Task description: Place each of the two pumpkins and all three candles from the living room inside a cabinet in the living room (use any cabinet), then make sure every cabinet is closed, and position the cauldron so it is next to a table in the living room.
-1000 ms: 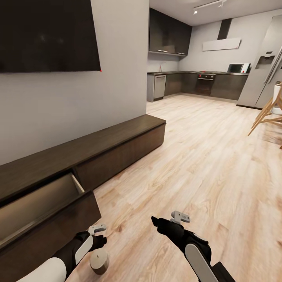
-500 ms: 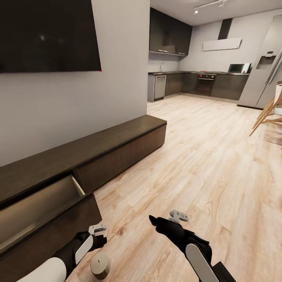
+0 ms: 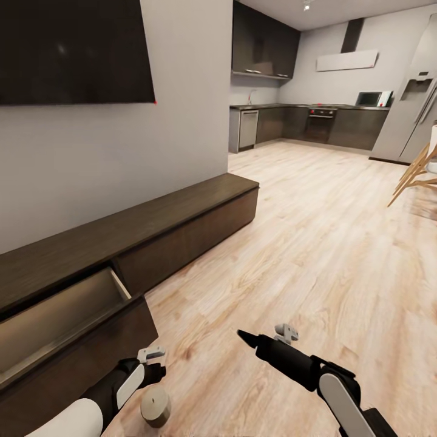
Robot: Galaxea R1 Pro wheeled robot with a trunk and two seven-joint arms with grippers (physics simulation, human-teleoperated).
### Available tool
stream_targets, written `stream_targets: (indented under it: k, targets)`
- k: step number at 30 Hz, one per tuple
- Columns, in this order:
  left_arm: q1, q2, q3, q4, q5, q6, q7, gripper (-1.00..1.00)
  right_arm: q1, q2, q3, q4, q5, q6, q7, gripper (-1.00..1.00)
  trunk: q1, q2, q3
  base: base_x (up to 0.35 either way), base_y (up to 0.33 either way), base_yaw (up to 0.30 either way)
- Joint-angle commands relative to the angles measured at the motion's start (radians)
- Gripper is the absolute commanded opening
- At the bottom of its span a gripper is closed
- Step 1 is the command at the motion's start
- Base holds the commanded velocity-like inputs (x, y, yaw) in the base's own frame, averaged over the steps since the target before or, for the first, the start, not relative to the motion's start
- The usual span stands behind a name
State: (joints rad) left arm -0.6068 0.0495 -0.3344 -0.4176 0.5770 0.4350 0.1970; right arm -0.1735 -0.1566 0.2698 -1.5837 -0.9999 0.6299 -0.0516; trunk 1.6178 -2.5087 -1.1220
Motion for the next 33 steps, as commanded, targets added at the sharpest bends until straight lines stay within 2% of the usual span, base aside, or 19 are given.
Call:
stream_targets:
  k: [1,16,21,33]
  targets:
    - [0.000,0.001,-0.008,-0.003,0.011,0.004,0.009,1.00,0.001,-0.001,-0.004,-0.001,-0.010,0.005,-0.001,1.00,0.000,-0.001,-0.005,0.000,0.000,0.000]
    - [0.000,0.001,-0.008,-0.003,0.008,0.002,-0.007,1.00,0.005,-0.003,-0.013,-0.001,-0.014,0.011,0.005,1.00,0.007,-0.004,-0.063,0.000,0.000,0.000]
    - [0.000,0.001,-0.009,-0.001,0.007,-0.039,-0.008,1.00,0.005,-0.003,-0.012,-0.001,-0.014,0.013,0.006,1.00,0.009,-0.005,-0.082,0.000,0.000,0.000]
    - [0.000,0.002,-0.009,0.000,0.006,-0.058,-0.008,1.00,0.005,-0.002,-0.012,-0.001,-0.008,0.013,0.006,1.00,0.015,-0.008,-0.129,0.000,0.000,0.000]
